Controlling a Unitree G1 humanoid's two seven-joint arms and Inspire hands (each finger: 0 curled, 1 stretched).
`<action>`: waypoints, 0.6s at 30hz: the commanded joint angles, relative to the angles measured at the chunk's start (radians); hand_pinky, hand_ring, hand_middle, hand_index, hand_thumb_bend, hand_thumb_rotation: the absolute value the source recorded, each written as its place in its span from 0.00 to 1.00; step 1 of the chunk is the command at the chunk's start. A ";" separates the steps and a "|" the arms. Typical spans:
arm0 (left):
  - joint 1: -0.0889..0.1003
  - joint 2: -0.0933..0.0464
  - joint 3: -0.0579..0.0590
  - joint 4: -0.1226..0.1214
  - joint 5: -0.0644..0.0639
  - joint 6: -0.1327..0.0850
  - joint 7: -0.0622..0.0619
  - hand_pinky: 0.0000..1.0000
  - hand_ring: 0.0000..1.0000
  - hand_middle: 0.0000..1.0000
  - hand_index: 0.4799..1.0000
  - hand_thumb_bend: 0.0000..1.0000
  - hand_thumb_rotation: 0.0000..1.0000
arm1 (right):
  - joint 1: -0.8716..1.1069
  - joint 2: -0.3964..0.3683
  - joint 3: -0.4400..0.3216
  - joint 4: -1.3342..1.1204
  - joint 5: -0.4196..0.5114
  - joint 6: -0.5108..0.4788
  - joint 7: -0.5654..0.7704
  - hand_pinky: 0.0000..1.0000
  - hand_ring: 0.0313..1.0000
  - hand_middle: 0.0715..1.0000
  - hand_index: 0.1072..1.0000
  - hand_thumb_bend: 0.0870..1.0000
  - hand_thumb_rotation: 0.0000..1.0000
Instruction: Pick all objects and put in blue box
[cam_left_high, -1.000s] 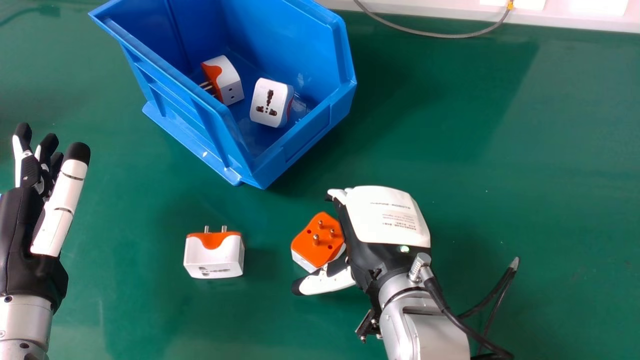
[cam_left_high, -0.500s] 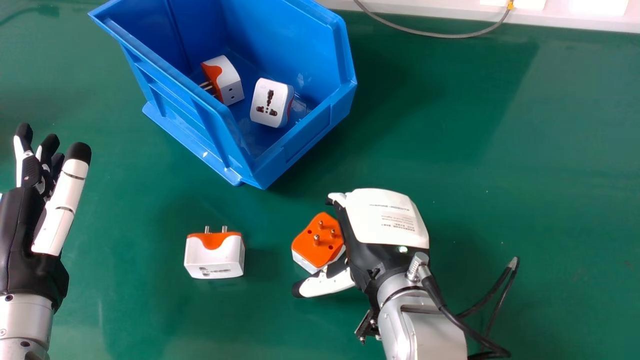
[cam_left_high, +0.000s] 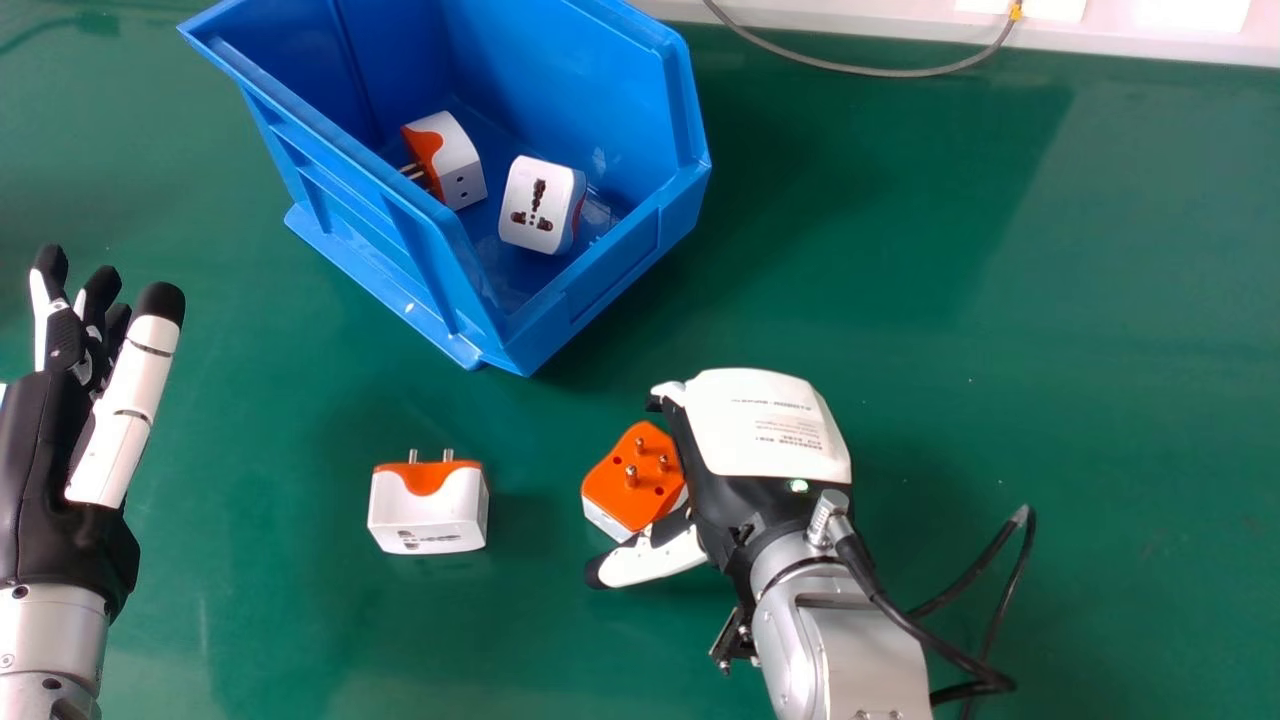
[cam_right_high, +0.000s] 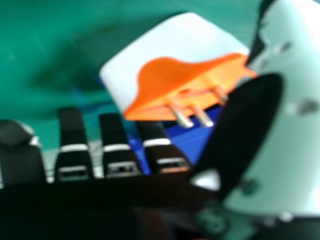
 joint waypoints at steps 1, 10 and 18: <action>0.000 0.010 0.001 -0.038 0.003 0.002 0.007 1.00 1.00 1.00 1.00 0.54 0.71 | -0.014 0.001 0.000 0.006 0.009 -0.006 0.019 0.73 0.82 0.85 0.79 0.72 0.44; 0.003 0.009 0.006 -0.054 0.000 0.025 0.009 1.00 1.00 1.00 1.00 0.56 0.72 | -0.039 0.010 -0.008 0.037 0.018 0.007 0.033 0.71 0.80 0.85 0.79 0.71 0.43; 0.004 0.007 0.006 -0.061 0.002 0.027 0.011 1.00 1.00 1.00 1.00 0.56 0.72 | -0.036 0.012 -0.004 0.035 0.014 0.003 0.026 0.70 0.79 0.83 0.76 0.71 0.42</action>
